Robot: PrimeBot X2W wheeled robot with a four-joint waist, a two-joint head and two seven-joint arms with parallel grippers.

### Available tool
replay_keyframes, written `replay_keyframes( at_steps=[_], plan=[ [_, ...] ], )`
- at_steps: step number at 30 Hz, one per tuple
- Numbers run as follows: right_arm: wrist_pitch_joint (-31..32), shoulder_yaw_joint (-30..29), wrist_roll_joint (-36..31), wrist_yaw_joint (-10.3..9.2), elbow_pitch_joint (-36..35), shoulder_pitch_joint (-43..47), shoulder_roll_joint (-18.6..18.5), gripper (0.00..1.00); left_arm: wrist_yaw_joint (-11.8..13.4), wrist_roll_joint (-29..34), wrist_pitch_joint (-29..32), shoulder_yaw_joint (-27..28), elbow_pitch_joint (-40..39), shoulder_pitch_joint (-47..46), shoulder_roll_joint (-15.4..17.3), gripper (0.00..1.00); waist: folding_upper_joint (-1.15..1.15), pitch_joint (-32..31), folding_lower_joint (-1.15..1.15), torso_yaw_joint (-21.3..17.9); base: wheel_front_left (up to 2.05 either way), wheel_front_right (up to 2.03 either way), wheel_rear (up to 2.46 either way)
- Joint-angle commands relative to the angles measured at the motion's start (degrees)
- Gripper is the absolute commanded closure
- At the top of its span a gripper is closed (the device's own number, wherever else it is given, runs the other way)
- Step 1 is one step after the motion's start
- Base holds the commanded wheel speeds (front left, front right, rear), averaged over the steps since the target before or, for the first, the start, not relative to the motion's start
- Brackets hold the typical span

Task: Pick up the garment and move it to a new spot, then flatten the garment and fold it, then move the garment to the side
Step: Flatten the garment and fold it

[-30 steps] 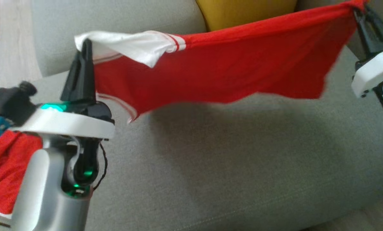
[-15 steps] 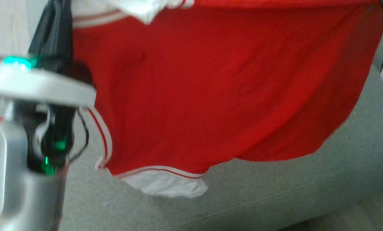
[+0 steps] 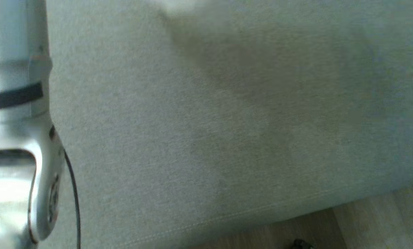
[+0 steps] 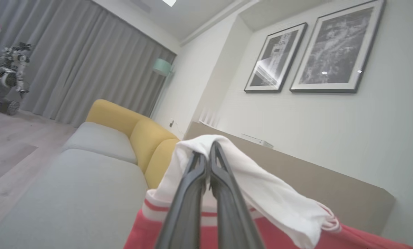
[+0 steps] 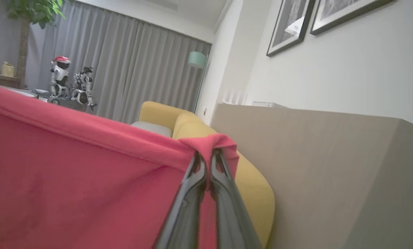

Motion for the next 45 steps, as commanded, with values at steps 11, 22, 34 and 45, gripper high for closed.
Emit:
replay_keyframes(
  at_steps=[11, 22, 34, 45],
  plan=[
    [-15.1, 1.0, 2.5, -0.05, 19.0, -0.9, 4.3, 1.00, -4.7, 1.1, -6.8, -2.8, 13.0, -0.8, 0.2, 1.00, 0.00, 4.3, -0.02, 5.0, 0.00, 0.00, 0.00],
    [-15.5, 10.6, 12.5, -0.05, 29.5, 16.9, 8.0, 1.00, -8.5, 2.4, -11.2, -6.8, 19.1, 21.5, 3.6, 1.00, 0.00, -1.4, -0.02, 6.2, 0.00, 0.00, 0.00],
    [-10.1, 24.0, 18.7, -0.05, 29.5, 30.2, 3.2, 1.00, -14.1, 0.8, -5.6, -11.3, 15.1, 44.1, 9.9, 1.00, 0.00, -10.4, -0.02, 7.9, 0.00, 0.00, 0.00],
    [-1.7, 34.1, 25.6, -0.05, 23.3, 36.7, -3.3, 1.00, -16.2, -5.5, 5.2, -13.1, 2.8, 56.9, 15.0, 1.00, 0.00, -16.0, -0.02, 8.4, 0.00, 0.00, 0.00]
  ],
)
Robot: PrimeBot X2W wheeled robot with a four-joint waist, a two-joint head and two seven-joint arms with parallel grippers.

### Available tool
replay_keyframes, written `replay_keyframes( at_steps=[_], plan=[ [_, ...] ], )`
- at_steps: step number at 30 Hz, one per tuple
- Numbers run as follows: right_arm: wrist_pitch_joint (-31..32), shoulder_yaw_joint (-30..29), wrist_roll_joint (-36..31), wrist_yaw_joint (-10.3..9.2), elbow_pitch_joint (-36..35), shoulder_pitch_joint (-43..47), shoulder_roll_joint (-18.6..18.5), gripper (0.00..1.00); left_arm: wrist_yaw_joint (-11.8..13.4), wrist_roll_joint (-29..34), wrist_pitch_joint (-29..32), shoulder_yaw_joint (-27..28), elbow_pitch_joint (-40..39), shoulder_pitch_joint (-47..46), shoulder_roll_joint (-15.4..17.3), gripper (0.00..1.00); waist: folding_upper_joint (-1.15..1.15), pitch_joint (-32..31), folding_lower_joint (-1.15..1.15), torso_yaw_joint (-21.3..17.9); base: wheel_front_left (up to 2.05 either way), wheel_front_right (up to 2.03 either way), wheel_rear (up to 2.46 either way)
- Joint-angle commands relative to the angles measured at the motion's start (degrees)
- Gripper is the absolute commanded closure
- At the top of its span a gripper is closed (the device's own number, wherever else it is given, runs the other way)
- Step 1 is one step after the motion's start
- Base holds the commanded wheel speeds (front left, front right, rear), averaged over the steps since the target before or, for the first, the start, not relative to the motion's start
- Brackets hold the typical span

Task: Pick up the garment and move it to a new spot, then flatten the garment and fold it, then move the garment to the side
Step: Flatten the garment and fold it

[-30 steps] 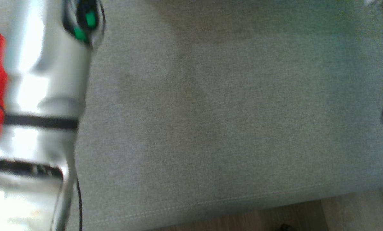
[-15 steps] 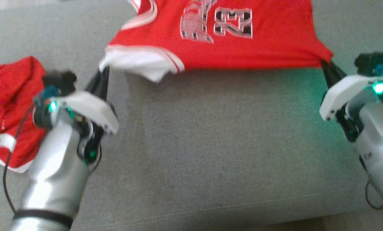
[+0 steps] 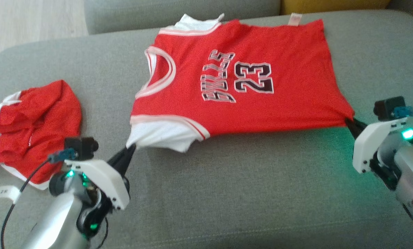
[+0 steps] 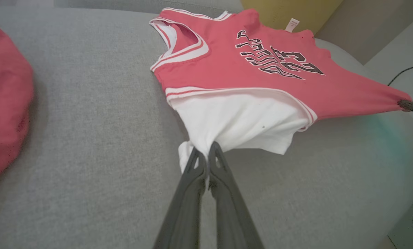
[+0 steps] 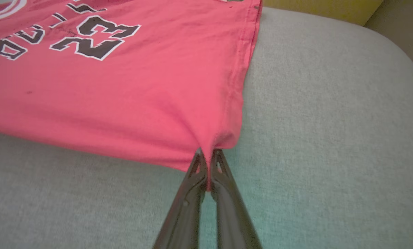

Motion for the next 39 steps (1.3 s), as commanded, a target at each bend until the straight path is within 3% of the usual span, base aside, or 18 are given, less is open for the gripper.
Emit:
replay_keyframes(
  at_steps=[1, 14, 31, 39],
  plan=[
    [1.4, 1.8, 1.5, -0.05, -2.2, 0.9, -3.2, 1.00, -0.4, -1.7, 1.6, 2.4, -3.6, -0.4, 3.2, 1.00, 0.00, -1.4, 0.00, -0.2, 0.00, 0.00, 0.00],
    [11.2, 11.3, 9.8, -0.05, -13.0, 4.8, -12.3, 1.00, -0.9, -10.5, 11.9, 2.3, -16.7, 8.8, 8.4, 1.00, 0.00, -3.7, 0.00, -1.9, 0.00, 0.00, 0.00],
    [19.8, 18.6, 17.7, -0.05, -26.9, 7.7, -22.0, 1.00, -0.7, -17.3, 20.8, 2.5, -29.2, 16.4, 15.4, 1.00, 0.00, -5.0, 0.00, -3.4, 0.00, 0.00, 0.00],
    [19.6, 16.8, 18.2, -0.05, -28.7, 3.4, -22.1, 1.00, 0.7, -17.0, 21.8, 3.8, -33.0, 13.7, 16.5, 1.00, 0.00, -3.0, 0.00, -4.4, 0.00, 0.00, 0.00]
  ],
)
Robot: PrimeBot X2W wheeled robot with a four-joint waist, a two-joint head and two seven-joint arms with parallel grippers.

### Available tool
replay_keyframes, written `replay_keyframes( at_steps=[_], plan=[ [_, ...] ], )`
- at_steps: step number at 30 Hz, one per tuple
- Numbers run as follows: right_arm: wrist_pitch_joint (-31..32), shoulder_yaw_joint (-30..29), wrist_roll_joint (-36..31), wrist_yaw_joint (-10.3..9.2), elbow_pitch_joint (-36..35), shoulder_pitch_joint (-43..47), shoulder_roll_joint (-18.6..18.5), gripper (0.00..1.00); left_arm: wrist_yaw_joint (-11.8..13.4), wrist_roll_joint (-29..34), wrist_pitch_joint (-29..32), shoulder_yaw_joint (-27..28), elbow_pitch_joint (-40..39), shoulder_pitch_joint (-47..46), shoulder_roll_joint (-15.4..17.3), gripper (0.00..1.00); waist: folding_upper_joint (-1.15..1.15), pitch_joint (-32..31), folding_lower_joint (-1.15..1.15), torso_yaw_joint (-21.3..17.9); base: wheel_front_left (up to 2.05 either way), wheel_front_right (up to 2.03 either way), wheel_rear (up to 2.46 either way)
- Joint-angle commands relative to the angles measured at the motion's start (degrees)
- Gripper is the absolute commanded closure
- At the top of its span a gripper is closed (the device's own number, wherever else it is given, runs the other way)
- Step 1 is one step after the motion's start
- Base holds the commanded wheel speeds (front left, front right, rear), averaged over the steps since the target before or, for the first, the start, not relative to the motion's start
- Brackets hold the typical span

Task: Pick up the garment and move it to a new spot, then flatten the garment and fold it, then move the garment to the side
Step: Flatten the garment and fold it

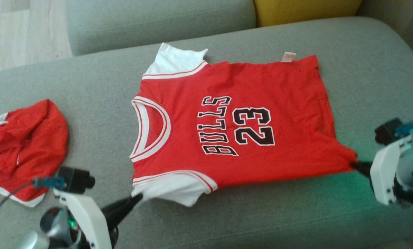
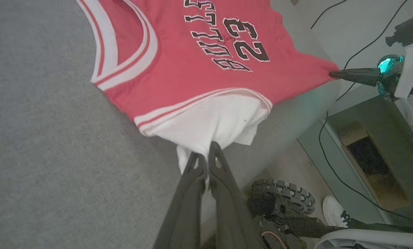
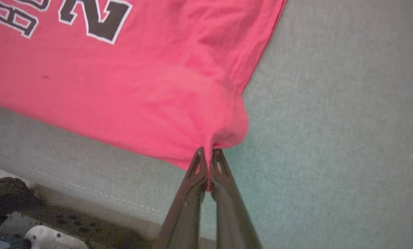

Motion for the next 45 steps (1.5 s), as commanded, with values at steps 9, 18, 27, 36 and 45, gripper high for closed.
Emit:
replay_keyframes(
  at_steps=[9, 18, 27, 36, 45],
  plan=[
    [-1.8, -2.2, -3.8, -0.05, 3.8, -8.7, 0.7, 1.00, 0.9, 3.9, 1.7, 3.4, -0.2, -15.5, 1.5, 1.00, 0.00, 4.7, 0.00, -1.0, 0.00, 0.00, 0.00],
    [-3.9, -1.0, -6.3, -0.05, 8.7, -14.8, 4.9, 1.00, 1.3, 8.2, 2.8, 1.5, 6.1, -26.8, -0.7, 1.00, 0.00, 9.3, 0.00, -2.0, 0.00, 0.00, 0.00],
    [-7.3, 2.4, -6.5, -0.05, 13.5, -19.1, 9.7, 1.00, 0.9, 12.6, 1.8, -1.5, 15.7, -35.2, -3.7, 1.00, 0.00, 12.9, 0.00, -2.6, 0.00, 0.00, 0.00],
    [-14.7, 3.3, -5.2, -0.05, 20.6, -22.8, 12.6, 0.00, 3.4, 17.3, -4.7, -2.7, 25.6, -40.9, -7.9, 0.00, 0.00, 14.4, 0.00, -2.5, 0.00, 0.00, 0.00],
    [-24.9, 0.3, -2.7, -0.05, 26.5, -22.9, 14.3, 0.00, 7.7, 19.4, -18.0, 0.1, 30.6, -43.3, -12.3, 0.00, 0.00, 14.5, 0.00, -1.8, 0.00, 0.00, 0.00]
  ],
)
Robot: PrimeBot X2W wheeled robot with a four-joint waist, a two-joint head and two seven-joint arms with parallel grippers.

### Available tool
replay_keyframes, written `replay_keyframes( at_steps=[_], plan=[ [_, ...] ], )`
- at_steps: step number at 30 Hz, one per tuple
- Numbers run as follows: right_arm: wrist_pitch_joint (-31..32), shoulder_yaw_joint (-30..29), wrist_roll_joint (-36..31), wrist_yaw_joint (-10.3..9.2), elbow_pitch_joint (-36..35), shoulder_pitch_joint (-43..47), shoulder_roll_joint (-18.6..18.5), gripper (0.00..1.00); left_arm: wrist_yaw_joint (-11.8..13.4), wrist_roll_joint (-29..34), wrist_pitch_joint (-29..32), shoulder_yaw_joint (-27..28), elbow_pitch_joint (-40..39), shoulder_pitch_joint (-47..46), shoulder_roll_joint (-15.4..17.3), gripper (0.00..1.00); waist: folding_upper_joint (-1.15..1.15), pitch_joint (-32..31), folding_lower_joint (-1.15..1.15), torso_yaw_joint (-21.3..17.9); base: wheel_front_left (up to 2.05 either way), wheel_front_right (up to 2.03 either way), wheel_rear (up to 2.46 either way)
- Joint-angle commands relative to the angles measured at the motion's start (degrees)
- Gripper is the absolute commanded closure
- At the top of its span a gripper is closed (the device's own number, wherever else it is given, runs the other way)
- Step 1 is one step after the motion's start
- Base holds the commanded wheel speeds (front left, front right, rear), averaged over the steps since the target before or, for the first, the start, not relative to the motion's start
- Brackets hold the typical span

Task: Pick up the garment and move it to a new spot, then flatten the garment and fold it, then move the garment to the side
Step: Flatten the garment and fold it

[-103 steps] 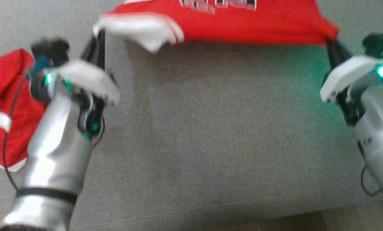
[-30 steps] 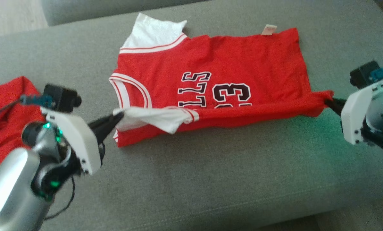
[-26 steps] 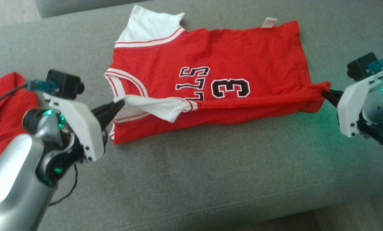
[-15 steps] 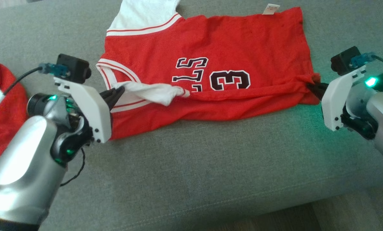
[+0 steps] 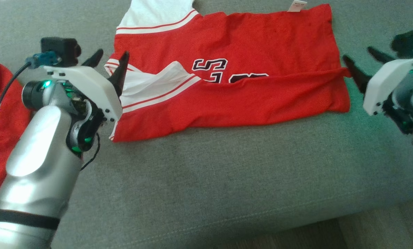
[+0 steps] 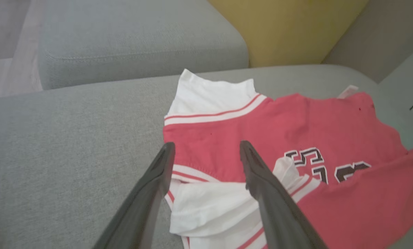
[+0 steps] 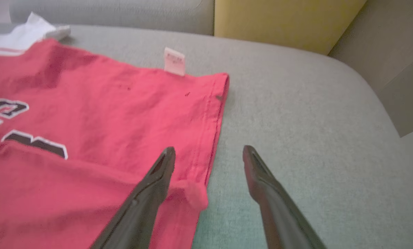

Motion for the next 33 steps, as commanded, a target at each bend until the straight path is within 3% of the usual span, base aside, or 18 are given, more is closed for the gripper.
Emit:
replay_keyframes(
  at_steps=[1, 6, 10, 12, 18, 25, 31, 33],
  plan=[
    [-2.7, -1.0, 0.8, -0.05, 0.2, 0.4, -1.0, 0.00, 0.9, 0.0, -2.6, 3.1, -1.2, -2.8, 0.5, 0.00, 0.00, -0.5, 0.00, 0.4, 0.00, 0.00, 0.00],
    [-11.5, -4.4, 1.9, -0.05, 1.9, 2.9, 0.2, 0.00, 3.3, -2.2, -12.3, 6.5, -0.6, 0.6, -3.7, 0.00, 0.00, -3.2, 0.00, 0.8, 0.00, 0.00, 0.00],
    [-13.1, -7.6, 1.3, -0.05, 2.3, 4.8, 1.2, 0.00, 4.0, -3.0, -17.8, 7.8, -0.9, 3.8, -5.6, 0.00, 0.00, -5.1, 0.00, 0.9, 0.00, 0.00, 0.00],
    [-13.2, -12.8, -0.4, -0.05, 0.6, 5.6, 1.5, 0.00, 4.7, -3.5, -20.6, 8.7, -1.4, 6.4, -6.7, 0.00, 0.00, -6.3, 0.00, 0.7, 0.00, 0.00, 0.00],
    [-13.3, -31.9, -13.2, -0.05, -8.0, 16.4, 3.6, 0.00, 6.5, -2.3, -24.0, 10.0, -4.9, 14.9, -9.5, 0.00, 0.00, -9.1, 0.00, 0.2, 0.00, 0.00, 0.00],
    [-13.3, -51.2, -29.0, -0.05, -19.9, 32.0, 11.9, 0.00, 7.7, 2.7, -24.4, 10.8, -7.7, 22.0, -11.7, 0.00, 0.00, -9.9, 0.00, -1.2, 0.00, 0.00, 0.00],
    [-13.3, -55.9, -36.2, -0.05, -25.5, 36.6, 16.5, 0.00, 7.2, 6.2, -24.5, 10.0, -4.1, 21.5, -12.0, 0.00, 0.00, -9.0, 0.00, -3.4, 0.00, 0.00, 0.00],
    [-13.3, -56.5, -37.3, -0.05, -26.6, 36.8, 17.3, 0.00, 8.4, 8.3, -24.5, 9.3, -1.5, 20.5, -11.2, 0.00, 0.00, -8.8, 0.00, -4.2, 0.00, 0.00, 0.00]
  ],
)
